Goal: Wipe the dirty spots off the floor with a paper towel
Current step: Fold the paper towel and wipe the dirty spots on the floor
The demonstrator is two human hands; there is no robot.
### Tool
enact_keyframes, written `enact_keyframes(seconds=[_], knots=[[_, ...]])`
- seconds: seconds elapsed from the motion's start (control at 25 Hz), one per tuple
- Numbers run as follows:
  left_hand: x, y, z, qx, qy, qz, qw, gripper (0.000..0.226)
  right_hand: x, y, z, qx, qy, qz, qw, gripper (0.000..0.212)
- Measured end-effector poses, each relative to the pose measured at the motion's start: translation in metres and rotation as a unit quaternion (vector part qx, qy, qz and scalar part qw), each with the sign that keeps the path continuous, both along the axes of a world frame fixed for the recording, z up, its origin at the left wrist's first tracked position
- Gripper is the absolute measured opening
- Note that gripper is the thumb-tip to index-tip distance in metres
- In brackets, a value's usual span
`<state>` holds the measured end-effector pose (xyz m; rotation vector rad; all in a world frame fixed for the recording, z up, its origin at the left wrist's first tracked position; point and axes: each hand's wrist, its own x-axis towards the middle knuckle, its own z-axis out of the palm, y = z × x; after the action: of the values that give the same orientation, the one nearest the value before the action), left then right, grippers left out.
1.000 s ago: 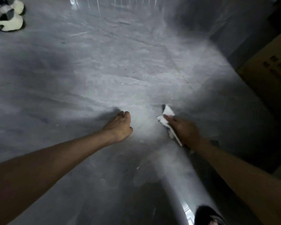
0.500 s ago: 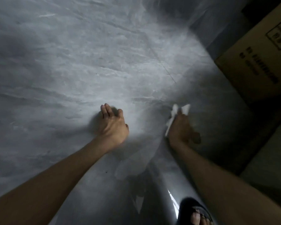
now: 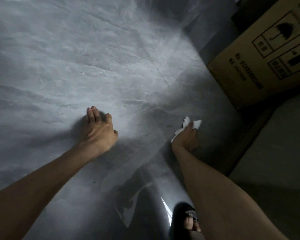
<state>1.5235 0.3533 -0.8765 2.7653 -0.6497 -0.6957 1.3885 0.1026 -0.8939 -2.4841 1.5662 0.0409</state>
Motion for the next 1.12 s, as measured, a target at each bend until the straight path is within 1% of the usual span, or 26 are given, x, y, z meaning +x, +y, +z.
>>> enact_keyframes(seconds=[0.04,0.08,0.2,0.24,0.28,0.32,0.4,0.44,0.52,0.56,0.64,0.72,0.8,0.84,0.88,0.92,0.96,1.04,1.08,1.12], knots=[[0.001,-0.001,0.001,-0.002,0.004,0.001,1.000,0.068,-0.001,0.008,0.000,0.010,-0.010,-0.006,1.000,0.065],[0.000,-0.001,0.002,-0.006,0.009,0.005,1.000,0.068,-0.004,0.021,-0.002,0.001,-0.013,0.016,1.000,0.063],[-0.002,-0.005,0.003,-0.010,0.012,0.009,1.000,0.067,-0.029,0.073,-0.007,-0.055,-0.001,0.141,0.989,0.051],[-0.003,-0.005,0.003,-0.005,0.010,0.010,1.000,0.068,-0.032,0.077,-0.005,-0.064,0.004,0.164,0.984,0.050],[-0.002,-0.004,0.002,-0.003,0.010,0.011,1.000,0.069,-0.028,0.069,-0.004,-0.068,0.005,0.154,0.986,0.050],[-0.001,-0.002,0.001,-0.004,0.014,0.010,1.000,0.069,-0.021,0.055,-0.003,-0.077,0.018,0.107,0.991,0.050],[0.003,0.002,-0.001,-0.013,0.020,0.008,1.000,0.068,-0.004,0.023,0.007,-0.020,0.032,-0.032,0.999,0.054],[0.005,0.004,-0.001,-0.016,0.025,0.008,1.000,0.067,0.002,0.011,0.012,-0.008,0.022,-0.106,0.994,0.052],[0.006,0.004,-0.001,-0.019,0.032,0.005,0.999,0.070,0.004,0.002,0.011,-0.061,-0.020,-0.229,0.971,0.044],[0.006,0.003,0.000,-0.018,0.036,0.002,0.999,0.071,0.003,0.005,0.008,-0.077,-0.027,-0.253,0.964,0.044],[0.004,-0.001,0.002,-0.018,0.039,0.003,0.999,0.074,-0.002,0.019,0.002,-0.063,-0.021,-0.239,0.969,0.047],[0.002,-0.006,0.004,-0.007,0.029,0.007,1.000,0.076,-0.015,0.038,-0.001,-0.049,-0.032,-0.191,0.980,0.045],[-0.002,-0.009,0.005,0.004,0.019,0.013,1.000,0.078,-0.035,0.061,-0.003,-0.057,-0.039,-0.064,0.996,0.047],[-0.003,-0.010,0.004,0.005,0.016,0.015,1.000,0.078,-0.044,0.069,-0.006,-0.064,-0.023,0.002,0.998,0.047],[-0.004,-0.010,0.002,0.005,0.016,0.017,1.000,0.078,-0.047,0.066,-0.007,-0.074,-0.009,0.039,0.996,0.046],[-0.003,-0.008,0.000,0.003,0.015,0.018,1.000,0.077,-0.043,0.056,-0.009,-0.064,-0.008,0.028,0.998,0.046],[-0.002,-0.005,-0.002,0.005,0.013,0.017,1.000,0.077,-0.037,0.039,-0.014,-0.054,-0.013,-0.008,0.998,0.049],[0.003,-0.001,-0.003,0.002,0.016,0.010,1.000,0.076,-0.022,0.006,-0.013,0.019,-0.002,-0.088,0.996,0.059],[0.005,0.000,-0.004,-0.002,0.023,0.008,1.000,0.075,-0.013,-0.005,-0.012,0.037,0.001,-0.112,0.993,0.062],[0.006,0.000,-0.005,-0.003,0.028,0.006,1.000,0.075,-0.003,-0.008,-0.013,0.037,-0.015,-0.117,0.992,0.063]])
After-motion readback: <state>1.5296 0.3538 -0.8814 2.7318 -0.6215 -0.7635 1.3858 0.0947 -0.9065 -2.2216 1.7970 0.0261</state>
